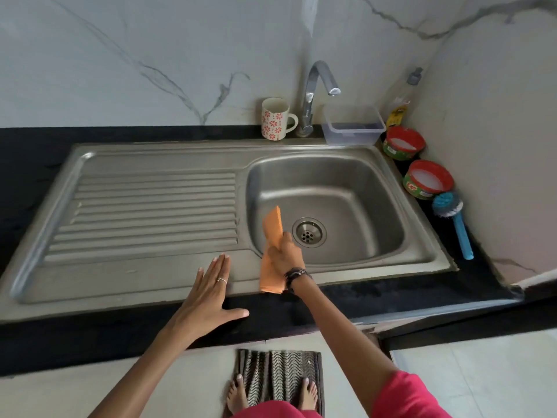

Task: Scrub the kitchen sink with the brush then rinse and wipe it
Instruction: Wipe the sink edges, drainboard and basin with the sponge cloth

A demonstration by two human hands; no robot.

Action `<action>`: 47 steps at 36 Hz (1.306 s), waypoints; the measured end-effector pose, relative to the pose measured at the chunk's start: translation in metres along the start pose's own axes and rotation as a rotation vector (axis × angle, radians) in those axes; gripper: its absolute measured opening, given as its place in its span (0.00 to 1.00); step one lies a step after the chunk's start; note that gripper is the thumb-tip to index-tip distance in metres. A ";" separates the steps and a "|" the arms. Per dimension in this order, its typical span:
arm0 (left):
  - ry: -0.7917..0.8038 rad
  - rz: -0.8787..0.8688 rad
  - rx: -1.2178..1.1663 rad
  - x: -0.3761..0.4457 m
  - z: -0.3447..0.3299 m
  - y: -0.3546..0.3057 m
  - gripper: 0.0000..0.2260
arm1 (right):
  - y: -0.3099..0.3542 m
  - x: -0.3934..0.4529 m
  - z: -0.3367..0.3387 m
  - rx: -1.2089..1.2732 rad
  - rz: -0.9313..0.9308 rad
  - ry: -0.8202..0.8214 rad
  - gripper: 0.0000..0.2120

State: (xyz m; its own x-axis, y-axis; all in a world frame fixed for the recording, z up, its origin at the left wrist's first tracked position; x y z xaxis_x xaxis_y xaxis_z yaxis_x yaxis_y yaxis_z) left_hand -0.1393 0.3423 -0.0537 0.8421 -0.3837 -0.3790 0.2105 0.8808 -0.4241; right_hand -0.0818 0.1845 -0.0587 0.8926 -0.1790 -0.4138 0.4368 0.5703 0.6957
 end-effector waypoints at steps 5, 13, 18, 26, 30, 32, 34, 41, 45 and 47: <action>-0.034 0.037 -0.033 -0.007 0.007 0.009 0.47 | 0.023 0.006 0.042 -0.146 0.209 -0.079 0.13; -0.082 0.122 -0.104 -0.016 -0.001 0.018 0.47 | 0.049 -0.004 0.081 -0.612 0.620 -0.154 0.12; -0.121 0.195 -0.129 -0.018 -0.009 0.015 0.48 | 0.039 -0.022 0.070 -0.708 0.826 -0.035 0.13; -0.176 0.255 -0.194 -0.012 -0.011 0.005 0.47 | -0.015 -0.019 0.066 -0.828 0.868 0.191 0.19; -0.167 0.292 -0.211 -0.015 -0.019 0.004 0.47 | -0.041 -0.026 0.052 -0.939 1.056 0.338 0.18; -0.165 0.317 -0.206 -0.018 -0.021 0.004 0.48 | -0.053 -0.026 0.043 -1.078 1.143 0.364 0.33; -0.166 0.336 -0.195 -0.021 -0.022 0.006 0.49 | -0.060 -0.023 0.036 -1.242 1.094 0.395 0.47; -0.180 0.385 -0.169 -0.034 -0.021 0.015 0.52 | -0.053 -0.023 0.017 -1.253 1.243 0.410 0.47; -0.200 0.444 -0.162 -0.041 -0.021 0.025 0.55 | -0.041 -0.028 0.005 -1.161 1.282 0.473 0.42; -0.216 0.475 -0.168 -0.045 -0.020 0.028 0.55 | -0.034 -0.027 -0.003 -1.121 1.297 0.482 0.45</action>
State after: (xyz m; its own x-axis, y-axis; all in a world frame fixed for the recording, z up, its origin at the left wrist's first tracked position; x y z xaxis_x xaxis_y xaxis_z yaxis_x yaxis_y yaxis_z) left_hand -0.1809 0.3786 -0.0647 0.9115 0.1267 -0.3913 -0.2853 0.8800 -0.3797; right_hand -0.1205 0.1725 -0.0730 0.3712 0.8968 -0.2406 -0.9141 0.3985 0.0752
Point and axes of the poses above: each hand's wrist, its own x-axis towards the middle knuckle, its own z-axis out of the back of the hand, y = z × x, the point moved 8 cm from there along x, towards the middle knuckle, and after that the axes turned 2 degrees about -x, right-handed, at the moved point
